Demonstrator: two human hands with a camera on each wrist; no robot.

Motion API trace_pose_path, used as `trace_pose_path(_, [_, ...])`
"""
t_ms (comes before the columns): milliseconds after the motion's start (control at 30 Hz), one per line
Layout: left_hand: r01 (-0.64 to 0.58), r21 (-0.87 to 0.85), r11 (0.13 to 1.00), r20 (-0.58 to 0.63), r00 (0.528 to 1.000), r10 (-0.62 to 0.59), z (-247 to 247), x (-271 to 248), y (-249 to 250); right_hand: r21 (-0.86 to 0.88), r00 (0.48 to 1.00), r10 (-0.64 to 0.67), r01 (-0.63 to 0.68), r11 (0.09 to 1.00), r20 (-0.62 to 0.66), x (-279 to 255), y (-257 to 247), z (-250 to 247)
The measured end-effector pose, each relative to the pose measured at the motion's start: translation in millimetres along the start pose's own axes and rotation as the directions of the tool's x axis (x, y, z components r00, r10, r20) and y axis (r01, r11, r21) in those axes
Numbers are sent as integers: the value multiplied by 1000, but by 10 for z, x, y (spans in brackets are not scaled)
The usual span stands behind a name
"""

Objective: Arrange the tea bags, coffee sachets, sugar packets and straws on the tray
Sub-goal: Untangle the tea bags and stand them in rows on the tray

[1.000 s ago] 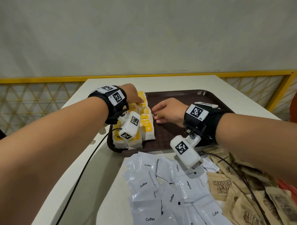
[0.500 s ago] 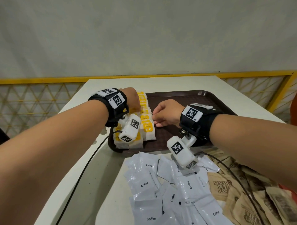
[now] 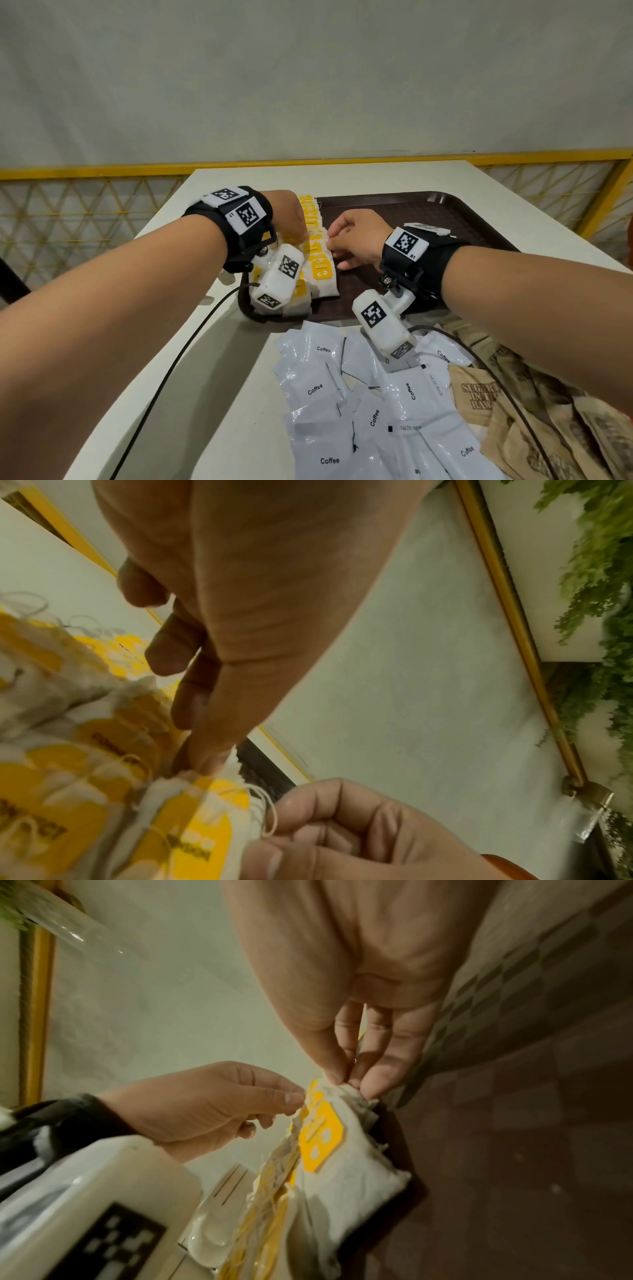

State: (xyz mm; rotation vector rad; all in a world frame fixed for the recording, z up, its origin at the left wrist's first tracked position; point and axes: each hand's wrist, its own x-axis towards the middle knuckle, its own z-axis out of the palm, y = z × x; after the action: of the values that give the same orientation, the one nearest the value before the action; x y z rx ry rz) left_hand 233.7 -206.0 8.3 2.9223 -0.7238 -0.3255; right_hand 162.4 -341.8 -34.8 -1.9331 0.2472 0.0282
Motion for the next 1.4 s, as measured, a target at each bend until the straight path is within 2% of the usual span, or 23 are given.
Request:
trace_pose_path(133, [6, 99, 995, 36, 999, -9, -34, -44, 57, 16, 1000, -14, 14, 1000, 4, -4, 3, 1])
trace_pose_path(400, [-22, 129, 991, 50, 999, 15, -38, -36, 36, 96, 1000, -3, 0, 995, 28, -11, 4, -2])
trace_pose_path(500, [-35, 152, 988, 65, 998, 25, -10, 9, 40, 95, 997, 15, -22, 995, 74, -33, 33, 9])
trace_pose_path(633, [-56, 135, 989, 32, 998, 53, 28, 66, 29, 25, 997, 25, -27, 999, 71, -16, 54, 40])
trace_pose_path(833, [-91, 122, 988, -8, 996, 93, 69, 110, 2, 53, 994, 19, -25, 998, 112, -13, 50, 12])
trace_pose_path(1000, [-119, 113, 986, -19, 992, 122, 48, 93, 13, -140, 994, -51, 64, 988, 94, -11, 7, -8])
trace_pose_path(1133, [-126, 108, 986, -39, 991, 131, 46, 82, -22, -227, 994, -70, 87, 970, 85, -10, -11, 14])
trace_pose_path(1400, [-133, 82, 988, -60, 989, 138, 54, 50, -6, -229, 996, -28, 48, 972, 87, 24, 7, 4])
